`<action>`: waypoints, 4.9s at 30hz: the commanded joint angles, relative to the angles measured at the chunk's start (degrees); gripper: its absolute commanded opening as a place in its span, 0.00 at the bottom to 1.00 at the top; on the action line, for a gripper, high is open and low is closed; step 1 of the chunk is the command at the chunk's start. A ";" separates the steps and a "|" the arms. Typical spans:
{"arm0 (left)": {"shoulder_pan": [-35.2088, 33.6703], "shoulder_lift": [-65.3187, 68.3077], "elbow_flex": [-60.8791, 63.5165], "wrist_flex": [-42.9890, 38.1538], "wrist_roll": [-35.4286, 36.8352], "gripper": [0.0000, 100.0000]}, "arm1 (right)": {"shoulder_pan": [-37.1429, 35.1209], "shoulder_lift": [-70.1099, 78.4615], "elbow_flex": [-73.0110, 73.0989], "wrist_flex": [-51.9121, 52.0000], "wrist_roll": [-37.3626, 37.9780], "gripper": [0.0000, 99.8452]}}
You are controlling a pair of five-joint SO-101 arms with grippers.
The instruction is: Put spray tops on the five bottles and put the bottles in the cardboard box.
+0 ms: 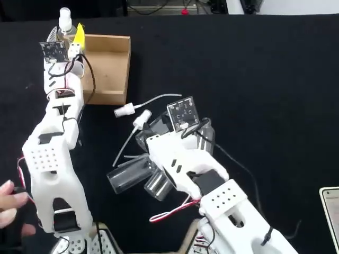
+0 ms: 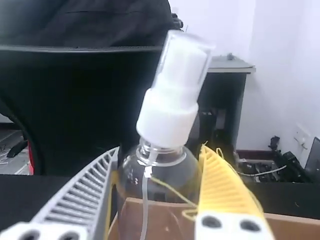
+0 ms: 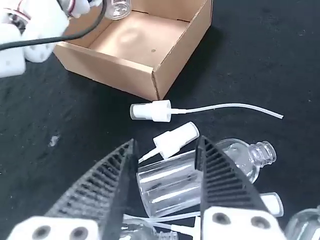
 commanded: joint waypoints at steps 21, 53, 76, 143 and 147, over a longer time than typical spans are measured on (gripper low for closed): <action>-1.36 20.84 -42.15 18.55 0.09 0.09 | -0.70 -1.10 -0.57 -1.49 0.35 0.19; -1.01 23.12 -47.96 37.71 0.53 0.29 | -0.70 -1.19 -0.75 -1.49 0.35 0.19; -1.80 12.22 -47.25 54.15 8.09 0.31 | -0.53 -1.19 -0.75 -1.49 0.44 0.19; -12.18 0.79 -48.84 111.38 -10.46 0.24 | -0.70 -1.10 -0.92 -1.49 0.44 0.19; -12.70 1.23 -49.27 111.47 -10.46 0.24 | -0.70 -1.10 -0.92 -1.49 0.44 0.19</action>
